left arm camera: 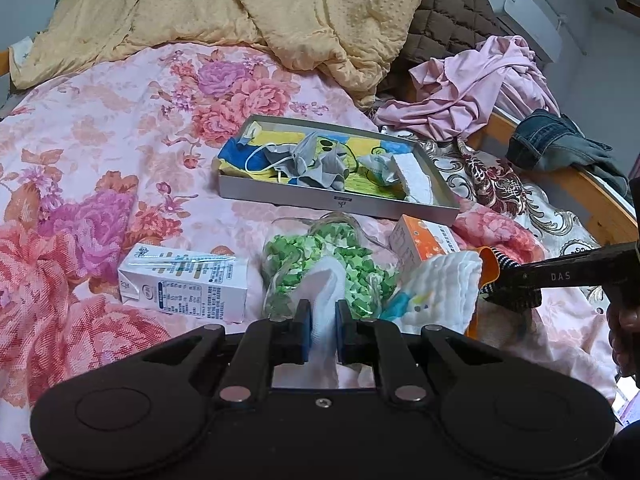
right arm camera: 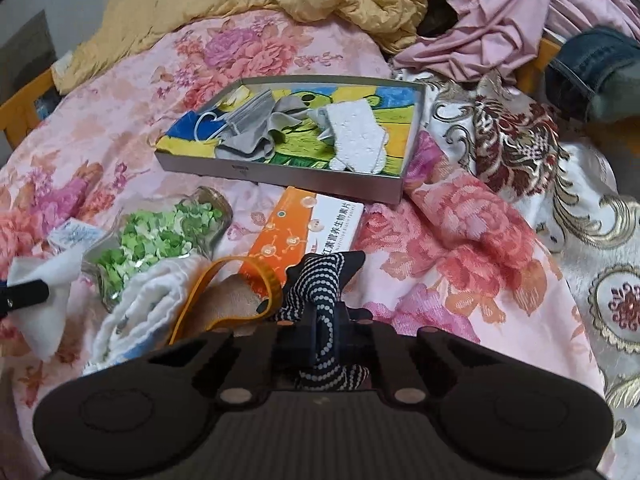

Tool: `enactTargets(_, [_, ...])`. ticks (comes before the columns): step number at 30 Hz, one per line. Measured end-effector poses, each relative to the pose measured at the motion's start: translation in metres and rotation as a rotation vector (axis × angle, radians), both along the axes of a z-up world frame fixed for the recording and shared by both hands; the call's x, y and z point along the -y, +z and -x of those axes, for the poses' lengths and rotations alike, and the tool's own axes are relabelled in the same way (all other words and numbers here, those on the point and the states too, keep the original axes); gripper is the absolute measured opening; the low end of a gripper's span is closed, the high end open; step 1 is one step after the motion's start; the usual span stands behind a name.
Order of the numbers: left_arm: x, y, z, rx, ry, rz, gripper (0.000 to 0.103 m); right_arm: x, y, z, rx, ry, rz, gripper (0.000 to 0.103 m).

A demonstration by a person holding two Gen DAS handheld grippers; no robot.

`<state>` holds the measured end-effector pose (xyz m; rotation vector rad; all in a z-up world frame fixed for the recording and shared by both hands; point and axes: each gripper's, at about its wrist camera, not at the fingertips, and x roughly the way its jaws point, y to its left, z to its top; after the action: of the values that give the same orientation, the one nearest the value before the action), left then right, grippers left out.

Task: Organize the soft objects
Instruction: 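Grasp the black-and-white striped sock with the right gripper while the left holds the tissue, then carry the tissue and striped sock with both grippers over the tray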

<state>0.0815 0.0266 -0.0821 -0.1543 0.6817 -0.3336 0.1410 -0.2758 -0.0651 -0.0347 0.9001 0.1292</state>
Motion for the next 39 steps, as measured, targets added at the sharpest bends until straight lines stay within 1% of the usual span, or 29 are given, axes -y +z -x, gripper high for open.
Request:
enactTargets(3, [0.001,0.003,-0.001,0.002,0.0,0.003,0.012,0.005,0.006,0.004,0.014,-0.027,-0.026,0.007])
enactTargets(8, [-0.001,0.004,0.001,0.009,0.006,0.007,0.012,0.014,0.026,0.019,0.068,-0.067,-0.063,0.006])
enactTargets(16, [0.002,0.008,-0.001,0.02,0.002,0.01,0.011,0.019,0.056,0.039,0.135,-0.086,-0.112,0.005])
enactTargets(20, [0.005,0.013,-0.001,0.032,-0.001,0.021,0.011,0.015,0.067,0.043,0.157,-0.078,-0.133,0.005])
enactTargets(29, [0.018,0.035,-0.003,0.081,-0.02,0.028,0.011,-0.007,0.084,0.054,0.18,-0.038,-0.205,0.005])
enactTargets(33, [0.025,0.045,-0.004,0.103,-0.036,0.026,0.011,-0.015,0.091,0.06,0.198,-0.022,-0.211,0.005])
enactTargets(39, [0.033,0.057,-0.002,0.125,-0.052,0.023,0.011,-0.015,0.099,0.067,0.22,-0.025,-0.221,0.005])
